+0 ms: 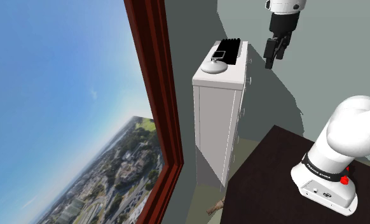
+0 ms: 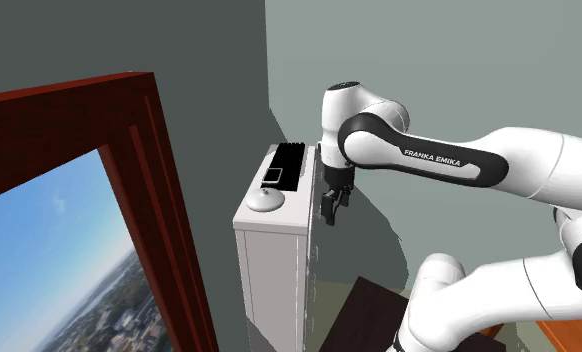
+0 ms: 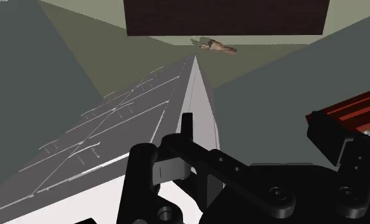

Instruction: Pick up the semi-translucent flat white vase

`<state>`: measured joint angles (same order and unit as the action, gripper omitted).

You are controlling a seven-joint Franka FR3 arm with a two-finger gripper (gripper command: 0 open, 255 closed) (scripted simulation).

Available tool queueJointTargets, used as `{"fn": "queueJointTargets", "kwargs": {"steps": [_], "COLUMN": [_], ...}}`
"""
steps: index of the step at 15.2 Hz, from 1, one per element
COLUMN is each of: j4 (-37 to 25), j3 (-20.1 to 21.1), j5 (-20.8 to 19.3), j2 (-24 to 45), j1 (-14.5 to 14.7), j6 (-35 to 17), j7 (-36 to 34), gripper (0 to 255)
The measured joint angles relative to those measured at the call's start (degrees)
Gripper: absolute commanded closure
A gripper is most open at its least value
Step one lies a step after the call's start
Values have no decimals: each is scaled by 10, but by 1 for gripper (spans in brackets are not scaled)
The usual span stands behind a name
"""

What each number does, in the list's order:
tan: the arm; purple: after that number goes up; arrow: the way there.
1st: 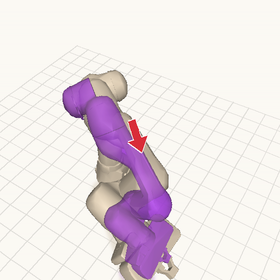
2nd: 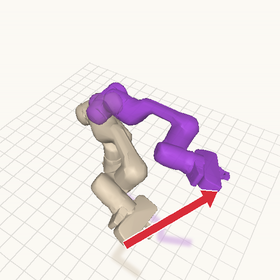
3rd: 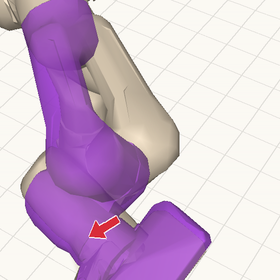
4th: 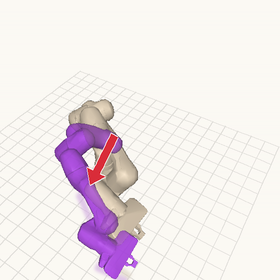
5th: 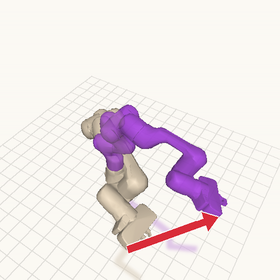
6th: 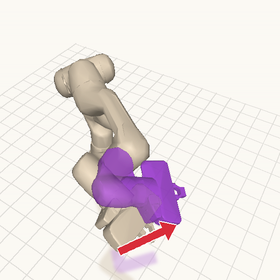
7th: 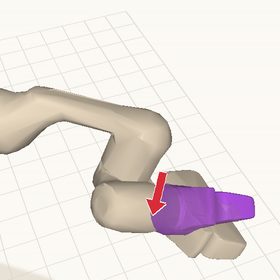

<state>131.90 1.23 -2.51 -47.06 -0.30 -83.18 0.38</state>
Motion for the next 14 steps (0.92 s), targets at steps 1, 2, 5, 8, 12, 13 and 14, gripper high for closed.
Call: {"fn": "queueJointTargets", "kwargs": {"steps": [1, 2, 5, 8, 12, 13, 14], "j4": [0, -3, -19, -54, -115, -129, -142], "j3": [0, -2, -10, -26, -40, -42, -46], "j5": [0, -1, -6, -13, -15, -15, -14], "j2": [0, 9, 57, 120, 205, 226, 243], "j1": [0, 0, -2, -6, -8, -8, -9], "j6": [0, -6, -41, -73, -103, -111, -117], "j7": [0, 2, 10, 28, 45, 49, 54], "gripper": [0, 0, 0, 0, 0, 0, 0]}}
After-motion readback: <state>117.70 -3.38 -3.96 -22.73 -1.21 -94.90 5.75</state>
